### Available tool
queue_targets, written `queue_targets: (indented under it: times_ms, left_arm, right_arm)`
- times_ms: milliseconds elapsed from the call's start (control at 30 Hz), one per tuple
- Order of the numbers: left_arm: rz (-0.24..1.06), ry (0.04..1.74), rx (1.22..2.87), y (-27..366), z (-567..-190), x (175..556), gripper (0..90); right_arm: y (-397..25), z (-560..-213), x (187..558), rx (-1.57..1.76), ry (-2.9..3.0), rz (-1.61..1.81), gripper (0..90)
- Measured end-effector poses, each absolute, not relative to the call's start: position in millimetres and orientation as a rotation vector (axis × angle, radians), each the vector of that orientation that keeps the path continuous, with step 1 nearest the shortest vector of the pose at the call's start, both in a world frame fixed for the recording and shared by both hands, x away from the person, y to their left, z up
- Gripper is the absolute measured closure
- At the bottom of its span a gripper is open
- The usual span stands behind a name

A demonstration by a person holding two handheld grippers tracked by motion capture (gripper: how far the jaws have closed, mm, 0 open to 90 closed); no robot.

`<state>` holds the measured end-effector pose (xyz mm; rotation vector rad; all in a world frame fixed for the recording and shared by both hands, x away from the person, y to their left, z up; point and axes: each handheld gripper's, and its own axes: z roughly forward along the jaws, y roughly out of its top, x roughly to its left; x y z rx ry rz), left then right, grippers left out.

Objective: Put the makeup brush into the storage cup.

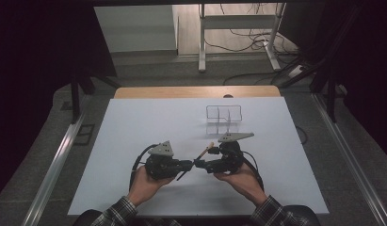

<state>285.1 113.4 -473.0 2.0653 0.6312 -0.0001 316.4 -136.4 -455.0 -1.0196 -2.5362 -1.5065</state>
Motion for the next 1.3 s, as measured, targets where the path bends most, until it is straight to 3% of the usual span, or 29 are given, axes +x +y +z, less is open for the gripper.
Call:
queue_targets:
  times_ms: [367, 433, 500, 533, 733, 867, 1133, 1300]
  left_arm:
    - [-0.003, 0.618, 2.079, 111, -473, 284, 83.6]
    - [-0.005, 0.61, 2.091, 110, -474, 284, 83.5]
    - [-0.008, 0.6, 2.117, 107, -476, 284, 82.8]
    - [0.016, 0.612, 2.124, 106, -476, 283, 88.5]
    - [0.092, 0.668, 2.125, 107, -475, 285, 45.7]
    - [0.096, 0.694, 2.128, 108, -476, 287, 29.1]
    - [0.104, 0.732, 2.132, 111, -477, 286, 10.5]
    - [0.106, 0.727, 2.147, 115, -475, 284, 4.9]
  right_arm:
    - [-137, -457, 321, -1.016, -2.414, -1.513, 51.9]
    - [-138, -458, 322, -1.002, -2.392, -1.511, 63.0]
    - [-139, -459, 323, -0.971, -2.338, -1.513, 80.3]
    - [-140, -459, 324, -0.962, -2.274, -1.511, 83.1]
    - [-139, -454, 321, -0.953, -2.386, -1.498, 83.3]
    - [-141, -453, 320, -0.953, -2.406, -1.502, 83.3]
    - [-143, -449, 318, -0.932, -2.478, -1.515, 83.3]
    - [-146, -446, 318, -0.927, -2.522, -1.516, 83.3]
